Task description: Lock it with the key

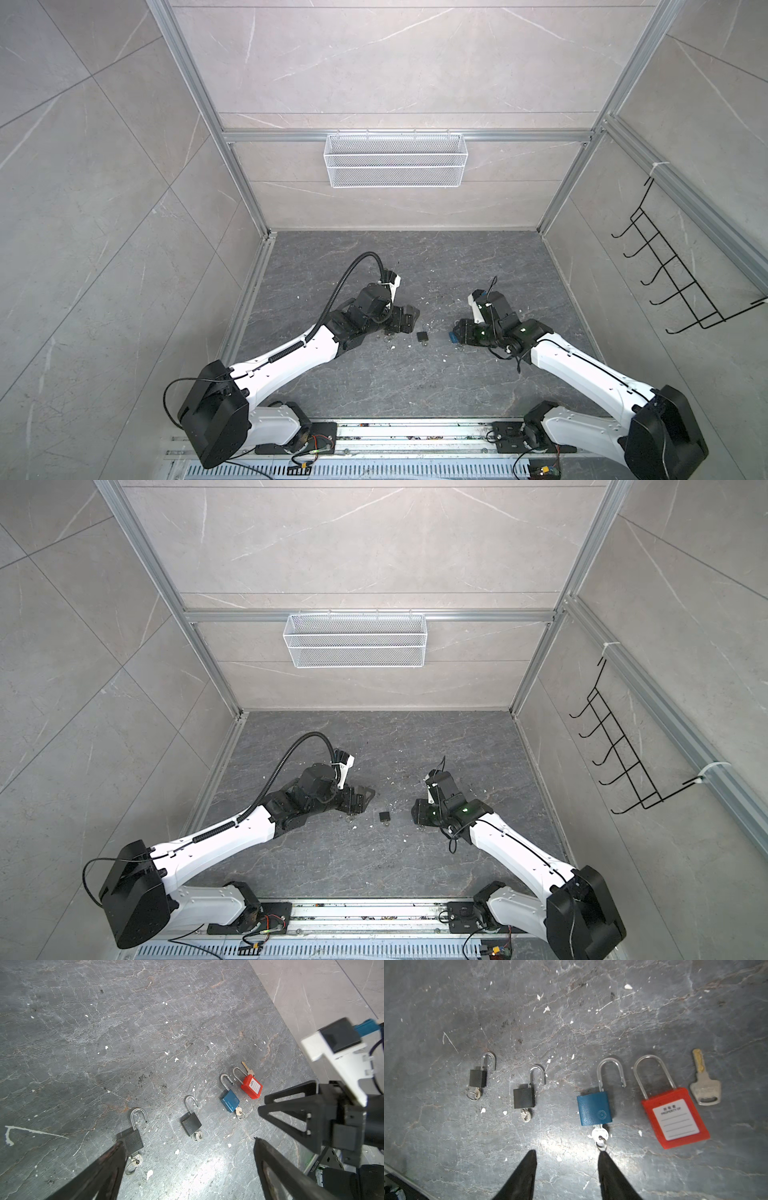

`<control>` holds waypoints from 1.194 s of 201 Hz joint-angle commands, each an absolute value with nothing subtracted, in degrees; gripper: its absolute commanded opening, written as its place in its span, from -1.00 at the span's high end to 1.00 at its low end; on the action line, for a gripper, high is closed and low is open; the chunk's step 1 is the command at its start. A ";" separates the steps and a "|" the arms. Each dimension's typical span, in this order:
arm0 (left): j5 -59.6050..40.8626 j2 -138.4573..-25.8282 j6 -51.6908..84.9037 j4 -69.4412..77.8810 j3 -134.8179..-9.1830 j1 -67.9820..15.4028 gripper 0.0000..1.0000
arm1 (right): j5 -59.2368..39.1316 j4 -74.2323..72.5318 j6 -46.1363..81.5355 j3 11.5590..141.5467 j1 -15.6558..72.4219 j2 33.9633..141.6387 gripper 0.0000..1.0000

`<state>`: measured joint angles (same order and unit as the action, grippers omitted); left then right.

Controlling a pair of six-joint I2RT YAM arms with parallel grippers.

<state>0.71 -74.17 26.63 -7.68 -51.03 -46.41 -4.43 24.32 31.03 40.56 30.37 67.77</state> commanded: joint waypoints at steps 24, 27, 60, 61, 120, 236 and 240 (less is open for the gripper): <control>-1.11 -74.18 26.10 -5.38 -50.30 -46.63 -0.95 | -2.22 24.58 30.76 43.13 31.93 73.11 -0.09; -1.63 -74.30 26.09 -4.97 -50.01 -46.59 -0.95 | -2.27 24.46 30.72 43.15 31.98 73.47 -0.09; -6.81 -74.94 25.45 -3.33 -49.90 -46.63 -0.95 | -3.77 23.97 29.64 44.57 32.04 78.61 -0.14; -6.88 -75.00 25.42 -3.42 -49.96 -46.60 -0.95 | -3.77 23.98 29.59 44.66 32.06 78.86 -0.14; -7.34 -75.01 24.92 -2.93 -49.69 -46.58 -0.95 | 2.13 25.04 28.58 47.06 32.00 83.13 -0.10; -8.91 -77.24 27.25 1.05 -48.18 -46.36 -0.93 | 2.89 24.62 26.54 46.84 32.06 84.77 -0.16; -8.96 -77.40 27.33 1.05 -48.24 -46.32 -0.93 | 2.90 24.61 26.54 46.77 32.02 84.93 -0.16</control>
<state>-7.84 -76.53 26.68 -1.61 -48.10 -46.41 1.80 23.97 27.79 46.24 31.66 83.70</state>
